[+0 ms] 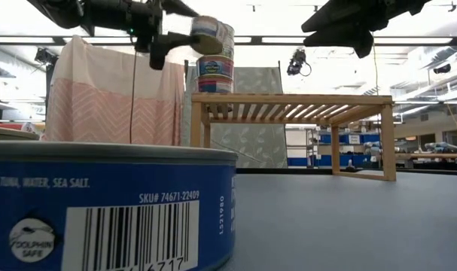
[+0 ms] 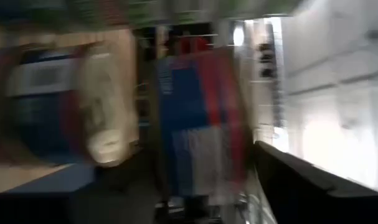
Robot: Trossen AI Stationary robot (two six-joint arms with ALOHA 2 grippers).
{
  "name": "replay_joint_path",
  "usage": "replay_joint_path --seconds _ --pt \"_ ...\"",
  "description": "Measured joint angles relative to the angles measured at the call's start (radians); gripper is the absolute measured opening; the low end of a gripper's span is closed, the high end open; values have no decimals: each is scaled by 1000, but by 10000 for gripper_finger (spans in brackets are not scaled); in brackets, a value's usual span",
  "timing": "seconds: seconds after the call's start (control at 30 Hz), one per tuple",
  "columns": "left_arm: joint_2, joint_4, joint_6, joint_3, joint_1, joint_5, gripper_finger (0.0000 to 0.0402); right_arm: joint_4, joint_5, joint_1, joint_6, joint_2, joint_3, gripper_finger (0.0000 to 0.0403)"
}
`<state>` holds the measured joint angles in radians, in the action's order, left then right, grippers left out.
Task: Stack canned seafood by type on shelf
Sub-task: Stack the blue tuna can on top of the other blue tuna cans on the shelf
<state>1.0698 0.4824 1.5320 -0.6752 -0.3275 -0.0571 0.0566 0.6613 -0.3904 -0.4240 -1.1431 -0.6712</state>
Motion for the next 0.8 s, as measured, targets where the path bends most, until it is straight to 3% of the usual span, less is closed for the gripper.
replay_joint_path --seconds 0.13,0.23,0.4,0.57,0.8 --pt "-1 5 -13 -1 0 -1 326 1 0 0 0 0 0 162" --pt "8 -12 -13 -1 -4 -1 350 4 0 0 0 0 0 162" --pt "17 -23 -13 1 -15 8 350 50 -1 0 1 0 0 162" --pt "-20 -13 -18 0 -61 97 341 89 0 -1 7 0 0 162" --pt "-34 -52 -36 0 -77 134 333 93 -3 -1 7 0 0 162"
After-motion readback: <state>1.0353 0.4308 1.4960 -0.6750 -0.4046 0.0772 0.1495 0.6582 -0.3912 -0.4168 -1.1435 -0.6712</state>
